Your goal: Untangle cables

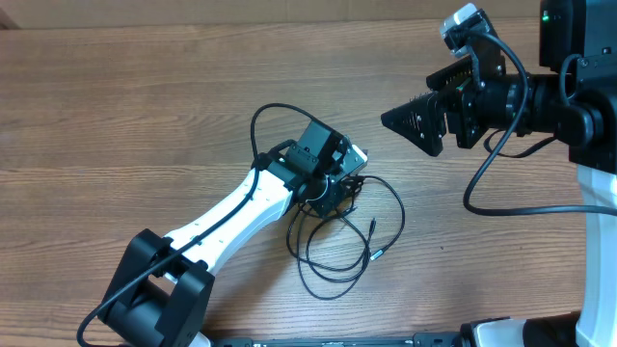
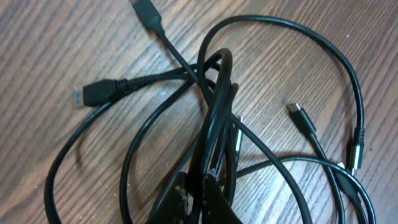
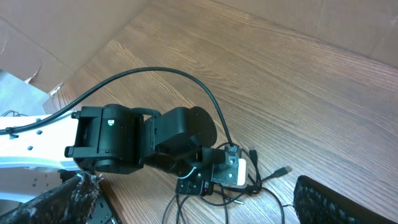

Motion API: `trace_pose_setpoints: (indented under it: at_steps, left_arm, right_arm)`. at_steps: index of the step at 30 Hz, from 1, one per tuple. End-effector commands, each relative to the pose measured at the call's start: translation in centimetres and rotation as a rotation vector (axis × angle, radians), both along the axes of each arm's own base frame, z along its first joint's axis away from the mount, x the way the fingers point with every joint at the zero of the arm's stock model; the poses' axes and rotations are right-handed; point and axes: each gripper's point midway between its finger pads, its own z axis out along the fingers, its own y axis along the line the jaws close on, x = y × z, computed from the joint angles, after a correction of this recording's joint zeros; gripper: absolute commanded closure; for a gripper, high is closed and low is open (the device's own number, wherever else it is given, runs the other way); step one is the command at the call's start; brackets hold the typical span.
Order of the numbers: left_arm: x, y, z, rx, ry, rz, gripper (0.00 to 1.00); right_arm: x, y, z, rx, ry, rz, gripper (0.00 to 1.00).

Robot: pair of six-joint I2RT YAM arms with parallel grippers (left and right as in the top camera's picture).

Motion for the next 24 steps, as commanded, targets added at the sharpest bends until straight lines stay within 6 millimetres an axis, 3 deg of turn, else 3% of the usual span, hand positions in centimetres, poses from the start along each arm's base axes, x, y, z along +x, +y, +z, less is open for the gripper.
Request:
trace_pose_setpoints:
  at_steps: [1, 7, 12, 17, 24]
  left_arm:
    - [0.6, 0.0, 0.1, 0.001, -0.013, 0.033, 0.96]
    - [3.2, 2.4, 3.4, 0.079, -0.165, 0.174, 0.96]
    - [3.9, 3.2, 8.5, 0.009, -0.271, 0.224, 0.96]
    - [4.8, 5.2, 14.5, -0.105, -0.362, 0.334, 0.96]
    - [4.3, 7.6, 21.5, -0.218, -0.498, 0.396, 0.96]
  right_arm:
    - [-0.2, -0.1, 0.2, 0.006, -0.002, 0.001, 0.0]
    - [0.3, -0.7, -0.2, -0.036, -0.009, -0.035, 0.0]
    - [0.3, -0.7, -0.2, -0.036, -0.008, -0.035, 0.0]
    - [0.2, -0.8, -0.4, -0.037, 0.003, -0.035, 0.0]
    - [-0.4, -0.8, -1.6, -0.032, 0.105, -0.06, 0.0]
